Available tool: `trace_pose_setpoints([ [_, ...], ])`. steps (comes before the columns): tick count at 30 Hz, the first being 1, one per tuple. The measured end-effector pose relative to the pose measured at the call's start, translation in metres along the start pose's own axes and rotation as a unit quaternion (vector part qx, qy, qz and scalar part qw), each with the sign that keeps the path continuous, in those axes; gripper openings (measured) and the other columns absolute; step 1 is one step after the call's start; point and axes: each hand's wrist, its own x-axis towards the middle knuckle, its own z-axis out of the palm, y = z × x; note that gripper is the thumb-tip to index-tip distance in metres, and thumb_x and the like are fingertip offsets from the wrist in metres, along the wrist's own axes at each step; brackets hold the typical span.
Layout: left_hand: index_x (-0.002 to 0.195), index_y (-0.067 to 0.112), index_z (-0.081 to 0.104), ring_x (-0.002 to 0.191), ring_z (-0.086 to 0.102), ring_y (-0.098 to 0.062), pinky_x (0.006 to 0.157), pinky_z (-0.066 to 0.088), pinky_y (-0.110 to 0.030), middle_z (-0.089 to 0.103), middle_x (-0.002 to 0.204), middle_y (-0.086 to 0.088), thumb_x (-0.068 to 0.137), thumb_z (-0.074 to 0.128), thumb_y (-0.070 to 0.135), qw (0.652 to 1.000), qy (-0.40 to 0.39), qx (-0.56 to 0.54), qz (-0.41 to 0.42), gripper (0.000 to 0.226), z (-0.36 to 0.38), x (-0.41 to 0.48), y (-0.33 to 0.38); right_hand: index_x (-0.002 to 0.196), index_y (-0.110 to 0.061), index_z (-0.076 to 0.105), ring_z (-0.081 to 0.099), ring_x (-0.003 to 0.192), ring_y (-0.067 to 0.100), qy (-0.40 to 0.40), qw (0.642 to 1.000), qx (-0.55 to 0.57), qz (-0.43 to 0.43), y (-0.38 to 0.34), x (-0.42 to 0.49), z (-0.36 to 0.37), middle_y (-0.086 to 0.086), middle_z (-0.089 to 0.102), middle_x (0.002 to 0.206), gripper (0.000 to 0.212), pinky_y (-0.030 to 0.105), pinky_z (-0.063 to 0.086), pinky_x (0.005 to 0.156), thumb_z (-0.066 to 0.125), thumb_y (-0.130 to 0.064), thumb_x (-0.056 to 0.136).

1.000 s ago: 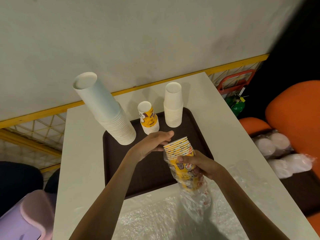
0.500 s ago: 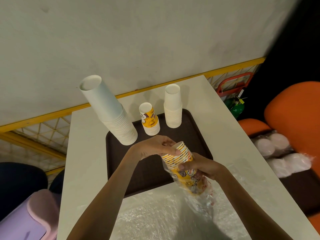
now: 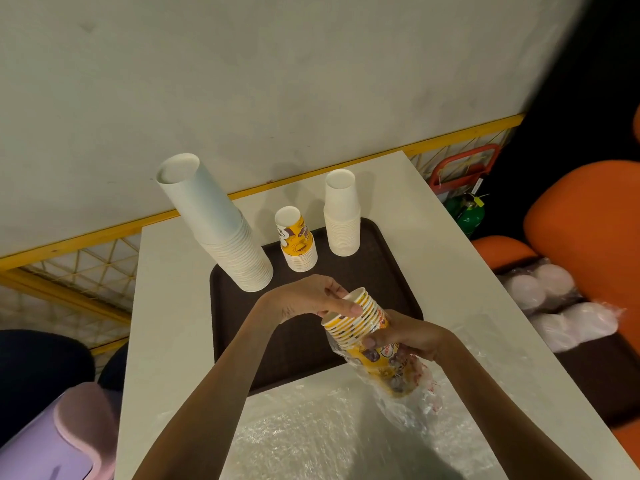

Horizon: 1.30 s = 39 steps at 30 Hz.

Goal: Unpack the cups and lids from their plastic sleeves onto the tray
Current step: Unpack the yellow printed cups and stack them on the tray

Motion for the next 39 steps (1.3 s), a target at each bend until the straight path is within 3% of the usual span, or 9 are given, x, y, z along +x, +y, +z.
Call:
trace_pose_setpoints([
  [6, 0.117, 0.013, 0.051, 0.111, 0.057, -0.02, 0.096, 0.048, -0.03, 0.058, 0.116, -0.005, 0.087, 0.063, 0.032, 0.999, 0.031, -0.022, -0.005, 0.037, -0.005, -0.002, 0.002, 0.113, -0.024, 0.056, 0.067, 0.097, 0.011, 0.005, 1.0, 0.002, -0.006, 0.001, -0.001, 0.0, -0.005, 0.07, 0.103, 0.093, 0.022, 0.053, 0.079, 0.089, -0.059, 0.032],
  [13, 0.11, 0.023, 0.054, 0.106, 0.062, -0.019, 0.095, 0.049, -0.031, 0.064, 0.116, -0.006, 0.088, 0.058, 0.036, 0.966, 0.176, -0.172, 0.084, 0.026, -0.031, -0.012, 0.0, 0.11, -0.022, 0.059, 0.07, 0.09, 0.012, 0.071, 0.996, 0.055, -0.03, 0.003, -0.004, -0.006, -0.003, 0.073, 0.096, 0.099, 0.021, 0.054, 0.073, 0.089, -0.061, 0.024],
  [17, 0.112, 0.023, 0.053, 0.088, 0.067, -0.008, 0.075, 0.053, -0.019, 0.067, 0.101, 0.002, 0.093, 0.053, 0.03, 0.956, 0.181, -0.206, 0.1, 0.02, -0.036, -0.018, -0.009, 0.109, -0.019, 0.06, 0.071, 0.085, 0.015, 0.123, 0.985, 0.113, -0.049, 0.0, -0.007, -0.012, 0.0, 0.075, 0.093, 0.101, 0.023, 0.055, 0.068, 0.091, -0.057, 0.021],
  [20, 0.126, 0.021, 0.048, 0.092, 0.066, -0.01, 0.081, 0.052, -0.022, 0.067, 0.106, 0.001, 0.078, 0.069, 0.045, 0.966, 0.14, -0.193, 0.096, 0.059, -0.036, -0.018, -0.021, 0.115, -0.016, 0.06, 0.071, 0.083, 0.014, 0.147, 0.98, 0.126, -0.053, -0.003, -0.007, -0.013, -0.001, 0.075, 0.092, 0.094, 0.023, 0.056, 0.066, 0.09, -0.051, 0.034],
  [23, 0.128, 0.024, 0.046, 0.098, 0.063, -0.013, 0.085, 0.049, -0.024, 0.067, 0.11, 0.001, 0.043, 0.078, 0.062, 0.977, 0.099, -0.172, 0.085, 0.098, -0.034, -0.015, -0.031, 0.109, -0.02, 0.062, 0.071, 0.087, 0.016, 0.158, 0.977, 0.133, -0.059, -0.003, -0.005, -0.012, 0.001, 0.074, 0.096, 0.095, 0.025, 0.056, 0.069, 0.09, -0.057, 0.026],
  [26, 0.122, 0.028, 0.048, 0.101, 0.06, -0.011, 0.083, 0.048, -0.022, 0.064, 0.113, 0.004, 0.028, 0.08, 0.073, 0.986, 0.053, -0.142, 0.075, 0.109, -0.034, -0.012, -0.034, 0.113, -0.018, 0.06, 0.071, 0.087, 0.015, 0.165, 0.976, 0.136, -0.05, -0.006, -0.005, -0.01, -0.001, 0.074, 0.094, 0.063, 0.025, 0.056, 0.071, 0.084, -0.043, 0.06],
  [30, 0.118, 0.029, 0.049, 0.106, 0.058, -0.011, 0.083, 0.048, -0.019, 0.063, 0.115, 0.008, 0.044, 0.078, 0.059, 0.989, 0.047, -0.113, 0.08, 0.085, -0.041, -0.015, -0.028, 0.102, -0.024, 0.06, 0.07, 0.082, 0.011, 0.176, 0.975, 0.133, -0.039, -0.011, -0.003, -0.008, -0.004, 0.073, 0.09, 0.023, 0.023, 0.055, 0.069, 0.062, -0.025, 0.079],
  [33, 0.114, 0.027, 0.051, 0.102, 0.06, -0.008, 0.078, 0.048, -0.017, 0.064, 0.113, 0.005, 0.063, 0.073, 0.043, 0.971, 0.141, -0.153, 0.119, 0.058, -0.053, -0.016, -0.013, 0.1, -0.026, 0.059, 0.069, 0.08, 0.01, 0.188, 0.972, 0.136, -0.029, -0.015, 0.0, -0.01, -0.005, 0.071, 0.091, 0.013, 0.021, 0.056, 0.065, 0.056, -0.018, 0.09],
  [39, 0.13, 0.006, 0.038, 0.105, 0.06, -0.016, 0.085, 0.051, -0.03, 0.058, 0.123, -0.002, 0.069, 0.083, 0.025, 0.86, 0.447, -0.177, 0.172, 0.078, -0.08, 0.008, 0.009, 0.103, -0.027, 0.057, 0.067, 0.09, 0.013, 0.184, 0.975, 0.126, -0.02, -0.02, 0.008, -0.009, -0.003, 0.069, 0.1, 0.015, 0.024, 0.054, 0.074, 0.056, -0.023, 0.09],
])
